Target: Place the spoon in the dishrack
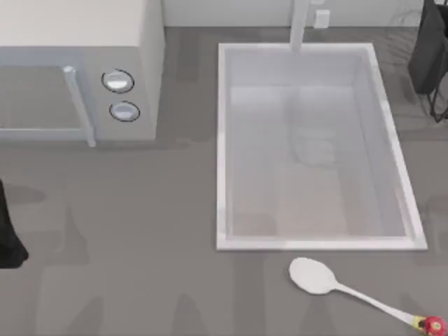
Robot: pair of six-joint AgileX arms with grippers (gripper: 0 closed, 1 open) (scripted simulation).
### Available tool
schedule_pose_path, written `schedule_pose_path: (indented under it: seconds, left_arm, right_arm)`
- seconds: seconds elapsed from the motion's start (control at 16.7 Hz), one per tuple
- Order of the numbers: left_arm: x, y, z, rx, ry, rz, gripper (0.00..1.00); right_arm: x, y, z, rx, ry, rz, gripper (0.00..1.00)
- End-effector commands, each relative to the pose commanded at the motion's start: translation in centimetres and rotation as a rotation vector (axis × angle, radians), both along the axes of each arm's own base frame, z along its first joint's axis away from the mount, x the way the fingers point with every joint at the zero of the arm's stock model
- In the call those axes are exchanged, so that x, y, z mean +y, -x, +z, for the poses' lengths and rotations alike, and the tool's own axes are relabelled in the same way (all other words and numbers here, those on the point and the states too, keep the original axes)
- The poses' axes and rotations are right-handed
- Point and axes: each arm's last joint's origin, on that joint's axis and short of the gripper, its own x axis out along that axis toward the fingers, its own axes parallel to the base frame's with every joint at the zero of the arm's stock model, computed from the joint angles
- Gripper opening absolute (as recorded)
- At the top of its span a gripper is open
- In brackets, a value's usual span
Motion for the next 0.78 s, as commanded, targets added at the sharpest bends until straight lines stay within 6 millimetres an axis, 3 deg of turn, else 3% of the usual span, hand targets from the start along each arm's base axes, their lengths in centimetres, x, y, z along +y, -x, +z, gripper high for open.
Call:
schedule_pose_path:
  seconds: [0.36,0.54,0.78]
  left_arm:
    - [0.0,0.0,0.0,0.000,0.000,0.000,1.00]
    - [0.0,0.0,0.0,0.000,0.000,0.000,1.00]
    - [0.0,0.0,0.0,0.000,0.000,0.000,1.00]
  right_arm:
    - [0.6,-0.2,1.5,0.106,0.050,0.060,1.00]
    - [1.6,-1.0,3.1,0.296,0.139,0.154,1.00]
    - [4.0,-3.6,4.5,0.668,0.327,0.339,1.00]
